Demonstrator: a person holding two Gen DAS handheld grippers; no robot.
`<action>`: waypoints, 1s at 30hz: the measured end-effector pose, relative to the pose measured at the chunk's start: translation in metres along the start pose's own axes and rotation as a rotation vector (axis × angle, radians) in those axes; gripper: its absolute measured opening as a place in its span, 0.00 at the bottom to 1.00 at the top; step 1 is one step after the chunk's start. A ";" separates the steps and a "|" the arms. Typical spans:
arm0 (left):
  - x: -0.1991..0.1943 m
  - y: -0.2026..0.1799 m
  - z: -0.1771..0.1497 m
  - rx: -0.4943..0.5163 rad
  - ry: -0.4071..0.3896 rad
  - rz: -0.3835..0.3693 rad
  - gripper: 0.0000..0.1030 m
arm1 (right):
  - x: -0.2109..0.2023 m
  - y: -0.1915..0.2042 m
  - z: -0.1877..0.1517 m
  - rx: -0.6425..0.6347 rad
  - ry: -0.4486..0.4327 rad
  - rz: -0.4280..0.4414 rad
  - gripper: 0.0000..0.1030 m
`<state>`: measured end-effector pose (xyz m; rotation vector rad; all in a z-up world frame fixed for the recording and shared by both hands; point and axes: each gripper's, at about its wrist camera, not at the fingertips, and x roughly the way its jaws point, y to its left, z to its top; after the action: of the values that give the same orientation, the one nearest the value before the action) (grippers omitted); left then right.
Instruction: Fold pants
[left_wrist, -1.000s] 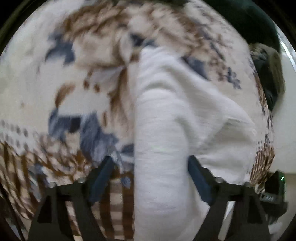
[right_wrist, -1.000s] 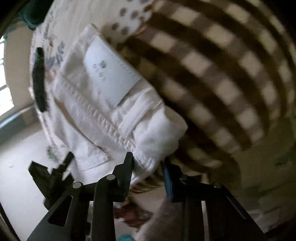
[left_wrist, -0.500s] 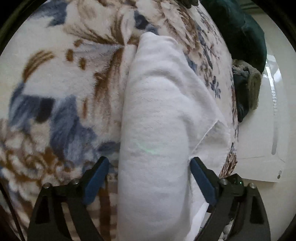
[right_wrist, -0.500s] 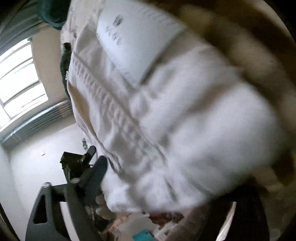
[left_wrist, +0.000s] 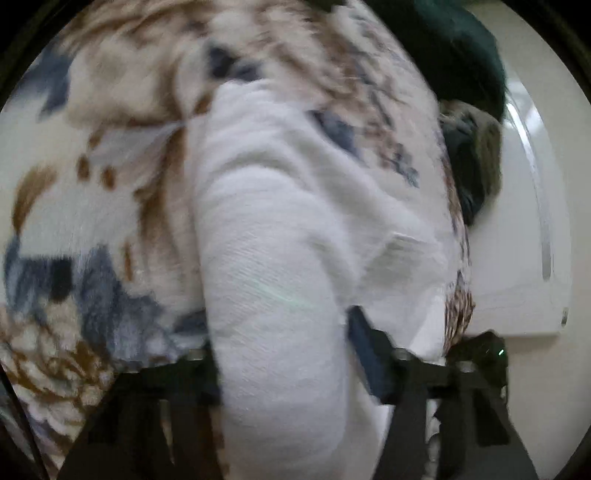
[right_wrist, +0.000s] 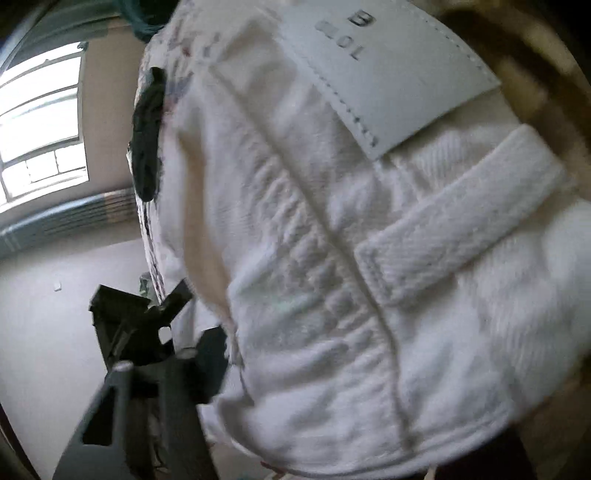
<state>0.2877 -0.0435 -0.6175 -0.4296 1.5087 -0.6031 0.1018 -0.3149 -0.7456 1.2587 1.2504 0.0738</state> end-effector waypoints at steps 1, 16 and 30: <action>-0.005 -0.007 0.000 0.006 -0.008 0.006 0.39 | -0.004 0.008 -0.004 -0.019 -0.015 -0.012 0.48; -0.138 -0.076 0.043 -0.026 -0.118 -0.028 0.34 | -0.106 0.182 0.001 -0.251 -0.049 0.030 0.43; -0.191 -0.015 0.359 0.050 -0.252 -0.042 0.34 | 0.040 0.418 0.223 -0.350 -0.174 0.103 0.43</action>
<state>0.6502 0.0243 -0.4455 -0.4817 1.2446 -0.5950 0.5134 -0.2717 -0.5119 1.0006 0.9732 0.2421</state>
